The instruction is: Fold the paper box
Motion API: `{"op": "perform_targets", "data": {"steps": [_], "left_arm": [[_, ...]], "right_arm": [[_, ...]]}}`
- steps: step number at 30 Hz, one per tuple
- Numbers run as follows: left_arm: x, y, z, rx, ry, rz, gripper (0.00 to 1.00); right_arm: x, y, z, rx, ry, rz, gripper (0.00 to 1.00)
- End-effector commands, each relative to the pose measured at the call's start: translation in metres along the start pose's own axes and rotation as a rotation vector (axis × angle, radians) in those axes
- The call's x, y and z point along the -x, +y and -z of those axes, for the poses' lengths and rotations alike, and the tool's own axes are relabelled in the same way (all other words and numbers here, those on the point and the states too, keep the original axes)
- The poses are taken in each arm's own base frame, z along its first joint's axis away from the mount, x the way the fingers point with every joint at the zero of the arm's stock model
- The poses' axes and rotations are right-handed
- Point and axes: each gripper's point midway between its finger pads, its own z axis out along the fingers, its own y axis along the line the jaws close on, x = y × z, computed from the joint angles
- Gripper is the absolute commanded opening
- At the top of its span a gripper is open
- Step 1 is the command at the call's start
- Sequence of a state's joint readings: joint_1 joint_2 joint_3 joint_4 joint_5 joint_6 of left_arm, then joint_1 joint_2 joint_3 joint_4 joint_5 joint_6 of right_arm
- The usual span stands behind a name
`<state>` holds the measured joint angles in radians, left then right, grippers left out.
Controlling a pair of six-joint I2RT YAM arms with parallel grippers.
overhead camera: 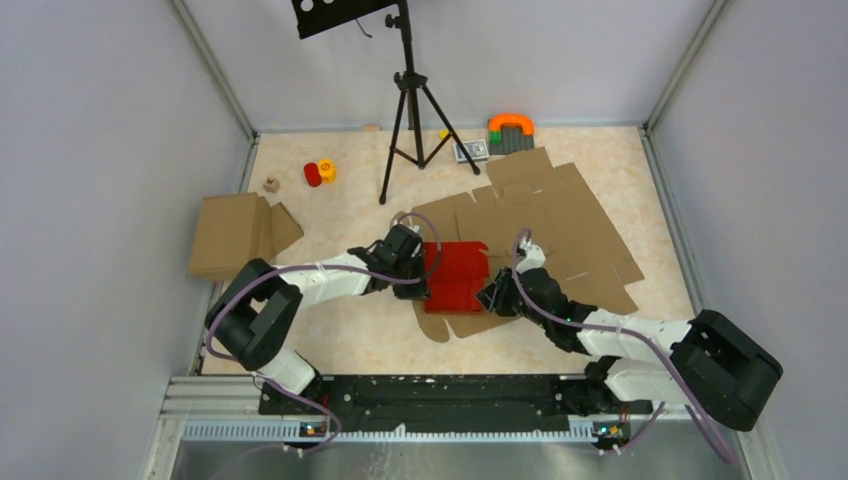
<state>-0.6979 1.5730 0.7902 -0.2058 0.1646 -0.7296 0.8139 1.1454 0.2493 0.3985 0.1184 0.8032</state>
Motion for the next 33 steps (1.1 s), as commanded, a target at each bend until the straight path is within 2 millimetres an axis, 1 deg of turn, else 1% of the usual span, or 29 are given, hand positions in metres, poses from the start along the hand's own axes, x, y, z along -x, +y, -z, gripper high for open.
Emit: {"op": "perform_targets", "data": {"steps": [1, 3, 5, 8, 9, 10, 12, 16, 20, 21, 24, 27, 32, 33], "left_arm": [[0.003, 0.000, 0.005, 0.027, -0.038, -0.031, 0.00], [0.004, -0.002, 0.007, 0.072, -0.057, -0.057, 0.00], [0.007, 0.001, 0.009, 0.141, -0.085, -0.082, 0.00], [0.009, 0.003, 0.013, 0.217, -0.103, -0.113, 0.00], [0.010, 0.004, 0.015, 0.236, -0.108, -0.120, 0.00], [0.010, 0.005, 0.017, 0.257, -0.110, -0.124, 0.00], [0.011, 0.005, 0.019, 0.276, -0.121, -0.130, 0.00], [0.012, 0.000, 0.023, 0.272, -0.143, -0.110, 0.00], [0.006, -0.004, 0.018, 0.222, -0.154, -0.052, 0.00], [0.006, -0.005, 0.018, 0.210, -0.159, -0.039, 0.00], [0.005, -0.005, 0.019, 0.201, -0.172, -0.018, 0.00], [0.007, -0.001, 0.023, 0.217, -0.187, -0.018, 0.00], [0.009, -0.001, 0.026, 0.219, -0.199, -0.016, 0.00], [0.009, -0.001, 0.026, 0.219, -0.200, -0.015, 0.00]], "right_arm": [[0.000, 0.000, -0.006, -0.041, 0.054, 0.084, 0.28], [-0.004, -0.003, -0.008, -0.065, 0.081, 0.122, 0.27], [-0.006, -0.007, -0.011, -0.107, 0.102, 0.170, 0.23], [-0.010, -0.013, -0.015, -0.189, 0.158, 0.245, 0.22], [-0.015, -0.016, -0.015, -0.212, 0.183, 0.267, 0.22], [-0.014, -0.013, -0.017, -0.221, 0.191, 0.283, 0.22], [-0.016, -0.014, -0.017, -0.250, 0.206, 0.314, 0.22], [-0.020, -0.019, -0.018, -0.313, 0.233, 0.356, 0.23], [-0.022, -0.031, -0.019, -0.411, 0.263, 0.422, 0.23], [-0.021, -0.034, -0.018, -0.438, 0.267, 0.448, 0.22], [-0.016, -0.045, -0.010, -0.557, 0.265, 0.537, 0.00], [-0.010, -0.051, -0.006, -0.625, 0.251, 0.583, 0.00], [-0.006, -0.052, -0.006, -0.661, 0.236, 0.602, 0.00], [-0.006, -0.051, -0.007, -0.659, 0.236, 0.598, 0.03]]}}
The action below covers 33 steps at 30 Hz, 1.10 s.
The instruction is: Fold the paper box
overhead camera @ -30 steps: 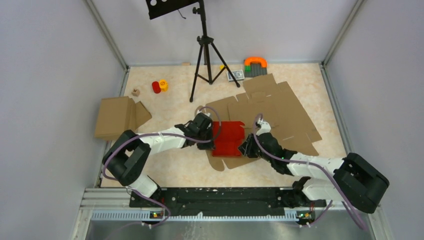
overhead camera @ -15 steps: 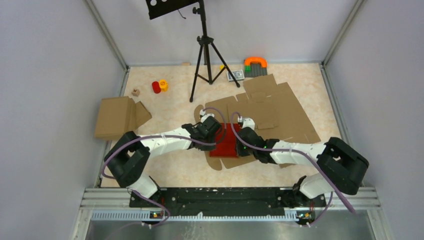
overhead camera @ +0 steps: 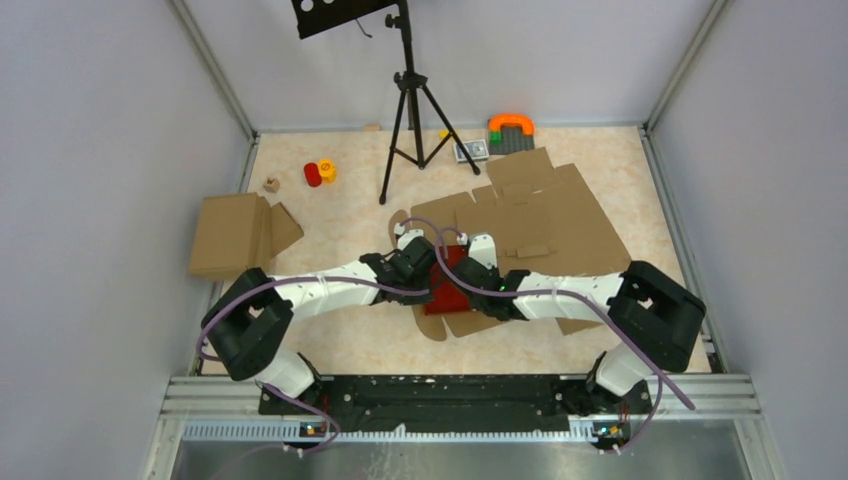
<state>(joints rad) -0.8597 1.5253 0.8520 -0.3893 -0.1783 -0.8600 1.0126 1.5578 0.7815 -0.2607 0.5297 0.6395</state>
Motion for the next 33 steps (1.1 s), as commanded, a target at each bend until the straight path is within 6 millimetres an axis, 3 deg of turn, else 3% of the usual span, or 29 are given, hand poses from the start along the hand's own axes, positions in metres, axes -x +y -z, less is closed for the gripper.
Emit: {"op": "perform_targets", "data": {"steps": [1, 3, 5, 12, 17, 20, 23, 29, 33], "left_arm": [[0.014, -0.001, 0.010, -0.014, -0.068, 0.003, 0.00], [0.013, 0.000, 0.009, -0.012, -0.067, 0.003, 0.00], [0.012, 0.002, 0.009, -0.004, -0.064, 0.001, 0.00], [0.012, 0.001, 0.010, -0.008, -0.062, -0.005, 0.00], [0.012, 0.000, 0.010, -0.015, -0.060, -0.008, 0.00], [0.011, 0.000, 0.010, -0.018, -0.058, -0.009, 0.00], [0.010, 0.000, 0.010, -0.019, -0.058, -0.012, 0.00], [0.011, 0.002, 0.009, -0.002, -0.054, -0.030, 0.00], [0.011, 0.006, 0.007, 0.028, -0.051, -0.042, 0.00]], "right_arm": [[-0.018, -0.032, 0.000, -0.144, 0.060, 0.125, 0.11], [-0.018, -0.022, 0.001, -0.086, 0.060, 0.105, 0.25], [-0.014, -0.013, 0.004, -0.029, 0.038, 0.067, 0.32], [0.012, -0.002, 0.016, 0.080, -0.031, -0.042, 0.37], [0.013, 0.016, 0.019, 0.183, -0.017, -0.078, 0.43], [0.012, 0.017, 0.016, 0.187, -0.003, -0.085, 0.44], [0.010, 0.010, 0.012, 0.140, 0.006, -0.070, 0.43], [0.007, -0.012, 0.006, 0.019, 0.007, -0.011, 0.15], [0.006, -0.024, 0.003, -0.062, 0.015, 0.045, 0.12]]}}
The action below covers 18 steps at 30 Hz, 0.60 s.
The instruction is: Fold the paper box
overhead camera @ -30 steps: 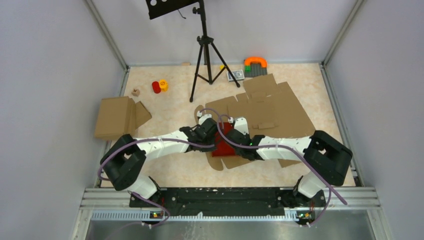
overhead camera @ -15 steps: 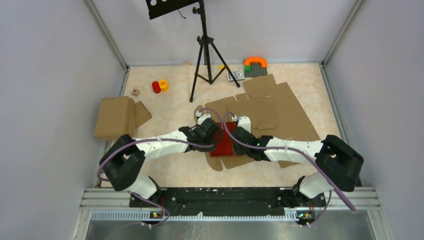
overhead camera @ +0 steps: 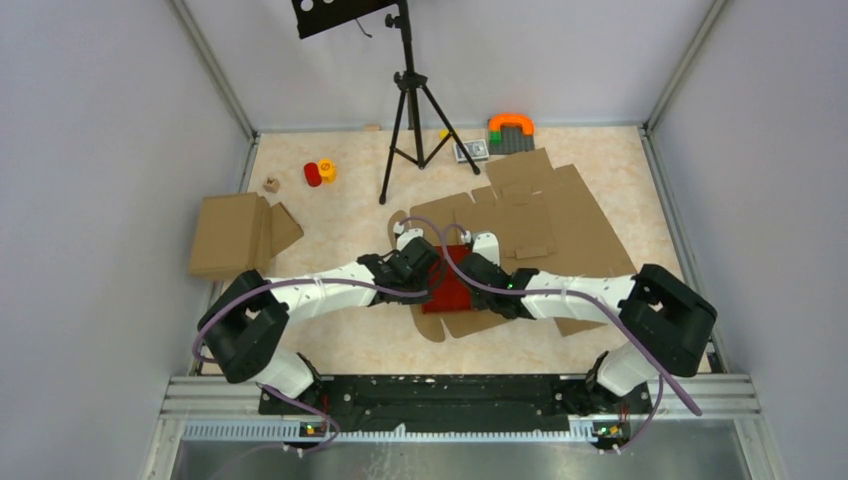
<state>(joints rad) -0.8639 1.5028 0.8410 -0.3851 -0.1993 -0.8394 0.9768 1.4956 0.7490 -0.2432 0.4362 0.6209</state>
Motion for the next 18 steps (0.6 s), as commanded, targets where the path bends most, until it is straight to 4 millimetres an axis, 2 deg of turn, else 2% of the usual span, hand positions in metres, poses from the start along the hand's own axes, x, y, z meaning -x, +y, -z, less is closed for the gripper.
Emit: {"op": "perform_targets", "data": {"steps": [1, 4, 6, 11, 15, 18], "left_arm": [[0.008, 0.004, 0.004, 0.030, -0.027, -0.024, 0.00], [0.009, 0.004, 0.004, 0.035, -0.028, -0.027, 0.00], [0.010, 0.004, 0.004, 0.036, -0.030, -0.028, 0.00], [0.008, 0.004, 0.004, 0.037, -0.027, -0.030, 0.00], [0.009, 0.003, 0.004, 0.032, -0.028, -0.030, 0.00], [0.009, 0.002, 0.005, 0.031, -0.029, -0.033, 0.00]], "right_arm": [[0.006, -0.027, -0.001, -0.152, -0.007, 0.081, 0.14], [0.007, -0.025, 0.002, -0.137, -0.008, 0.092, 0.40], [0.007, -0.018, 0.004, -0.091, -0.012, 0.078, 0.49], [0.015, 0.010, 0.016, 0.100, -0.047, 0.007, 0.53], [0.007, 0.013, 0.013, 0.118, -0.007, 0.018, 0.52], [-0.004, 0.016, 0.009, 0.126, 0.048, 0.049, 0.47]]}}
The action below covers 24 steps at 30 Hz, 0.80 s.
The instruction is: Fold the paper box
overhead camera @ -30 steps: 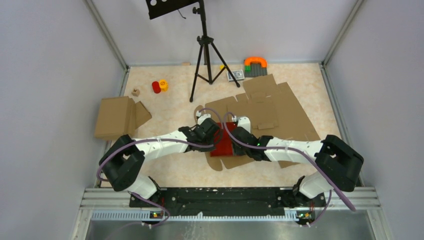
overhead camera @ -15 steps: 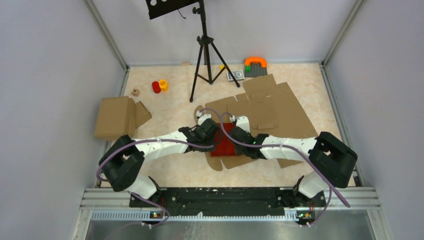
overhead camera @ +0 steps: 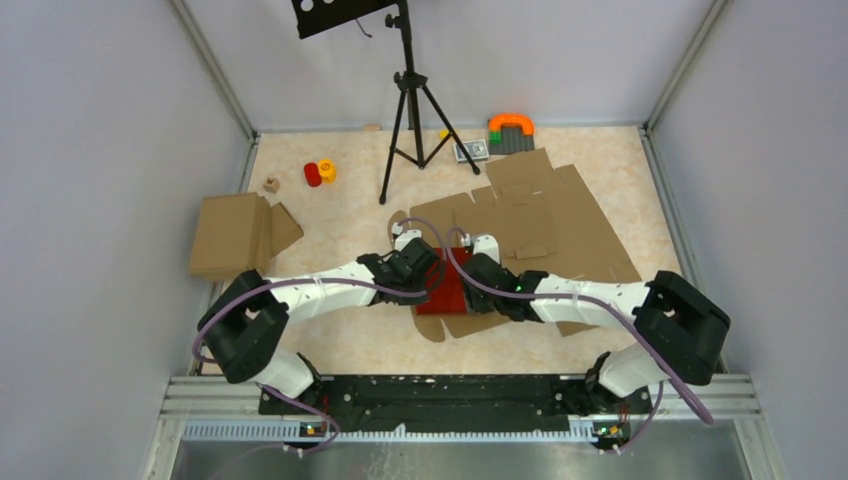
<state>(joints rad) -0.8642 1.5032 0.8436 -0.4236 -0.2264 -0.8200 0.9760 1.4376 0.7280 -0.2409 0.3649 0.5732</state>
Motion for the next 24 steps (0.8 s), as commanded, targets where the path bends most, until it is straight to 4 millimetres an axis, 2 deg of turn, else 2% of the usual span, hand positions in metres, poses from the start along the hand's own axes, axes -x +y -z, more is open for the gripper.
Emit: {"op": "perform_targets", "data": {"steps": [1, 6, 9, 11, 12, 13, 15, 18, 20, 24], "left_arm": [[0.011, -0.008, 0.005, -0.014, -0.034, -0.003, 0.00], [0.011, -0.008, 0.005, -0.013, -0.036, -0.003, 0.00], [0.011, -0.008, 0.004, -0.009, -0.037, -0.006, 0.00], [0.011, -0.009, 0.003, -0.008, -0.036, -0.006, 0.00], [0.011, -0.009, 0.003, -0.009, -0.036, -0.007, 0.00], [0.011, -0.010, 0.003, -0.013, -0.036, -0.010, 0.01], [0.011, -0.012, 0.003, -0.022, -0.037, -0.013, 0.03], [0.012, -0.013, 0.005, -0.035, -0.044, -0.012, 0.14], [0.014, -0.015, 0.010, -0.054, -0.056, -0.013, 0.23], [0.021, -0.020, 0.023, -0.092, -0.081, -0.028, 0.43]], "right_arm": [[-0.005, 0.010, -0.004, 0.046, 0.055, 0.023, 0.44], [-0.009, -0.006, -0.003, -0.053, 0.087, 0.062, 0.33], [-0.006, -0.018, 0.003, -0.143, 0.081, 0.104, 0.11], [-0.004, -0.022, 0.003, -0.186, 0.077, 0.121, 0.08], [-0.004, -0.022, 0.002, -0.189, 0.079, 0.124, 0.11], [-0.005, -0.019, 0.002, -0.178, 0.081, 0.123, 0.22], [-0.002, -0.008, 0.002, -0.117, 0.068, 0.112, 0.38], [0.008, 0.008, 0.011, -0.003, 0.011, 0.068, 0.59], [0.015, 0.015, 0.018, 0.070, -0.026, 0.038, 0.66], [0.033, 0.020, 0.035, 0.176, -0.108, -0.030, 0.68]]}}
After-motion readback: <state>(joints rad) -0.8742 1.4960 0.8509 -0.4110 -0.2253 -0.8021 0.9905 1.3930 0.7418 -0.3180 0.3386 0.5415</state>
